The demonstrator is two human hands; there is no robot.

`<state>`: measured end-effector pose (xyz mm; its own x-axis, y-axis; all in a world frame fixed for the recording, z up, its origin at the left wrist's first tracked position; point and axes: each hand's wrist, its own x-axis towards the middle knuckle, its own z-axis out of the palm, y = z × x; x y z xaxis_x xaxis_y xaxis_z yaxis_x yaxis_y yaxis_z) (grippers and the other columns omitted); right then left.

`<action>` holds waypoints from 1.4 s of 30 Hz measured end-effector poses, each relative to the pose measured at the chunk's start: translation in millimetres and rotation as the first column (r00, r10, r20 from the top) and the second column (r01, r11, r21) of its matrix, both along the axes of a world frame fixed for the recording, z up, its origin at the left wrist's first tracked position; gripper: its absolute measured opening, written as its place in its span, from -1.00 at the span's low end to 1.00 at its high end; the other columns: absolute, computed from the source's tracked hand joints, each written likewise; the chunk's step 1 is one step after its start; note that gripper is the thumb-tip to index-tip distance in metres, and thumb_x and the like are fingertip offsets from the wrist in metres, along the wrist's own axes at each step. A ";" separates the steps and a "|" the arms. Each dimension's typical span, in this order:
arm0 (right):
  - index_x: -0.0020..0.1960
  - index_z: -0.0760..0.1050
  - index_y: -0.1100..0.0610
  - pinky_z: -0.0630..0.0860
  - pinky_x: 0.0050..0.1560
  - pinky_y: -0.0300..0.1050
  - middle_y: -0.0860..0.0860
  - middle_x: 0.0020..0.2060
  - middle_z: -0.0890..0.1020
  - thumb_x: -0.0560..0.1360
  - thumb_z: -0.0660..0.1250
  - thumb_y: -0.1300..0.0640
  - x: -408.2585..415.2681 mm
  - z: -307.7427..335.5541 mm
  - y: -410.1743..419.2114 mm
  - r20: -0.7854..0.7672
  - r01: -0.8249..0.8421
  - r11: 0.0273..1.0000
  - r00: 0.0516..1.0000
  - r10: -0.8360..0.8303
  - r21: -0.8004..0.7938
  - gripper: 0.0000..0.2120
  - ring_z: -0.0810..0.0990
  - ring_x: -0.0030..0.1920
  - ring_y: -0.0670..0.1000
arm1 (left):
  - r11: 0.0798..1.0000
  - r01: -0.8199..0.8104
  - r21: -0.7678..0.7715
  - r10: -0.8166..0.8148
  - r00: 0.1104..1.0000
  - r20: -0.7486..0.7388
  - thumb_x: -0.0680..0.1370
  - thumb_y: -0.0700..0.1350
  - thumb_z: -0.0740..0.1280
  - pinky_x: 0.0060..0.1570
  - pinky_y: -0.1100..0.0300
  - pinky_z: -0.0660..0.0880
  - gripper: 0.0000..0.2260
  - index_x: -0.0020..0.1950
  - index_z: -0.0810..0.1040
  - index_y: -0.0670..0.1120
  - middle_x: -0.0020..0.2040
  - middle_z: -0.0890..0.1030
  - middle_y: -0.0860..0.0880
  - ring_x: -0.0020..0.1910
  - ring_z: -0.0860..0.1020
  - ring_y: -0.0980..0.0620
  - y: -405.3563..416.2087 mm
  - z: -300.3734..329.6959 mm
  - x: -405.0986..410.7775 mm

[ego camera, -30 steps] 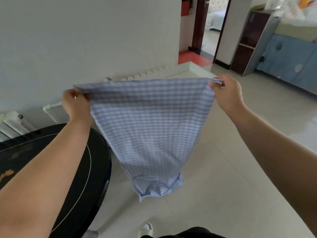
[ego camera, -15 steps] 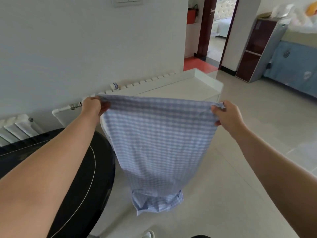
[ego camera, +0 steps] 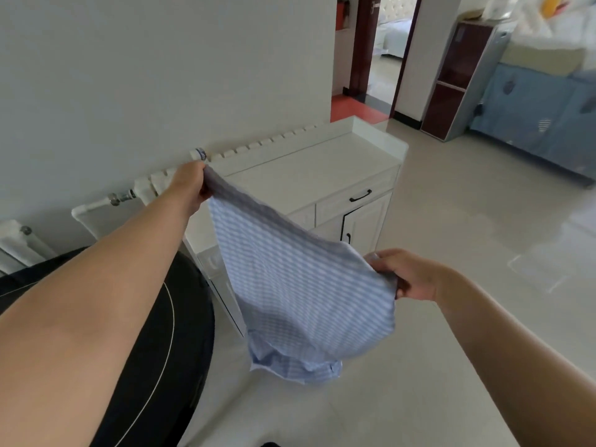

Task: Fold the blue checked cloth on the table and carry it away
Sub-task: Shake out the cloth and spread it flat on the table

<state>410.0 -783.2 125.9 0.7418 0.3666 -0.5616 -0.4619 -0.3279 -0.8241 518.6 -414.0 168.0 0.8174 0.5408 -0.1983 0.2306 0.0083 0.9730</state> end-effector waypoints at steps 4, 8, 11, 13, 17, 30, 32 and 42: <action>-0.07 0.61 0.11 0.39 -0.45 -0.22 0.03 -0.37 0.53 0.25 0.12 -0.55 -33.1 10.4 53.8 -0.029 -0.110 0.989 0.994 0.108 -0.097 -0.23 0.47 -0.38 0.01 | 0.931 0.231 0.284 -0.228 0.973 -0.044 0.49 -0.30 0.11 -0.37 0.23 0.36 -0.81 -0.25 0.37 -0.08 -0.28 0.37 -0.09 -0.27 0.38 -0.04 21.0 7.2 18.9; 0.14 0.47 0.13 0.43 -0.37 -0.26 -0.07 -0.26 0.55 0.04 0.22 -0.64 -69.2 13.4 109.5 0.119 -0.325 0.921 0.927 0.355 -0.215 0.00 0.48 -0.34 -0.12 | 0.767 0.409 0.494 -0.368 0.912 -0.182 0.59 -0.25 0.11 -0.28 0.16 0.41 -0.73 -0.31 0.34 -0.08 -0.31 0.39 -0.06 -0.25 0.42 -0.11 50.2 6.1 26.0; 0.21 0.43 -0.07 0.55 0.09 -0.03 -0.08 0.04 0.60 0.28 0.44 -0.32 -92.0 -6.3 160.6 0.151 -0.368 0.825 0.871 0.467 -0.429 -0.40 0.59 0.03 -0.03 | 0.770 0.450 0.452 -0.398 0.893 -0.211 0.59 -0.22 0.05 -0.35 0.21 0.30 -0.77 -0.25 0.32 -0.07 -0.31 0.33 -0.04 -0.33 0.32 0.00 79.7 -12.4 28.3; 0.21 0.46 -0.03 0.47 0.18 -0.09 -0.08 0.11 0.60 0.42 0.44 -0.11 -103.8 -19.6 192.6 0.198 -0.247 0.849 0.907 0.373 -0.467 -0.58 0.56 0.12 -0.03 | 0.851 0.418 0.318 -0.379 0.908 -0.181 0.59 -0.19 0.04 -0.38 0.24 0.31 -0.80 -0.18 0.35 -0.03 -0.25 0.37 -0.07 -0.34 0.34 0.05 98.9 -24.5 23.4; 0.29 0.46 0.03 0.50 -0.08 -0.17 -0.02 0.11 0.59 0.54 0.27 -0.09 -121.6 -26.5 228.3 0.221 0.068 0.948 0.975 0.002 -0.311 -0.63 0.55 0.09 0.00 | 0.959 0.270 0.084 -0.262 0.960 -0.099 0.61 -0.19 0.03 -0.38 0.25 0.39 -0.85 0.03 0.36 -0.02 -0.31 0.34 -0.04 -0.37 0.36 0.10 126.3 -30.6 6.9; -0.22 0.40 0.14 0.28 -0.20 -0.07 0.08 -0.33 0.38 0.56 0.17 -0.14 -203.0 -3.1 262.4 0.349 0.184 0.927 0.935 -0.063 -0.326 -0.63 0.34 -0.28 0.03 | 0.990 -0.092 -0.109 0.109 0.982 0.154 0.61 -0.19 0.04 -0.23 0.29 0.45 -0.80 0.05 0.46 -0.10 -0.17 0.50 -0.05 -0.13 0.52 0.04 204.3 -16.6 -91.2; -0.33 0.29 0.10 0.23 -0.25 -0.07 0.02 -0.43 0.30 0.56 0.17 -0.11 -223.1 8.1 273.1 0.376 0.183 0.939 0.924 -0.064 -0.290 -0.61 0.26 -0.37 0.00 | 0.987 -0.136 -0.089 0.149 0.973 0.176 0.61 -0.11 0.04 -0.01 0.24 0.51 -0.72 0.17 0.48 -0.12 0.05 0.56 -0.06 0.01 0.56 0.04 224.3 -9.6 -102.7; -0.35 0.10 0.06 0.08 -0.43 -0.17 -0.04 -0.49 0.16 0.56 0.16 -0.08 -305.4 25.7 341.3 0.357 -0.009 0.925 0.921 0.155 -0.379 -0.59 0.11 -0.47 -0.05 | 0.955 -0.185 0.230 0.190 0.982 -0.001 0.59 -0.04 0.01 0.18 0.07 0.47 -0.75 -0.28 0.31 0.05 -0.15 0.44 0.03 -0.01 0.40 0.06 310.6 -1.0 -228.1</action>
<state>104.6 -442.0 151.6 0.8986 0.2598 -0.3536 -0.1018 -0.6605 -0.7439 290.5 -103.4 166.9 0.6938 0.7168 -0.0692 0.2682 -0.1680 0.9486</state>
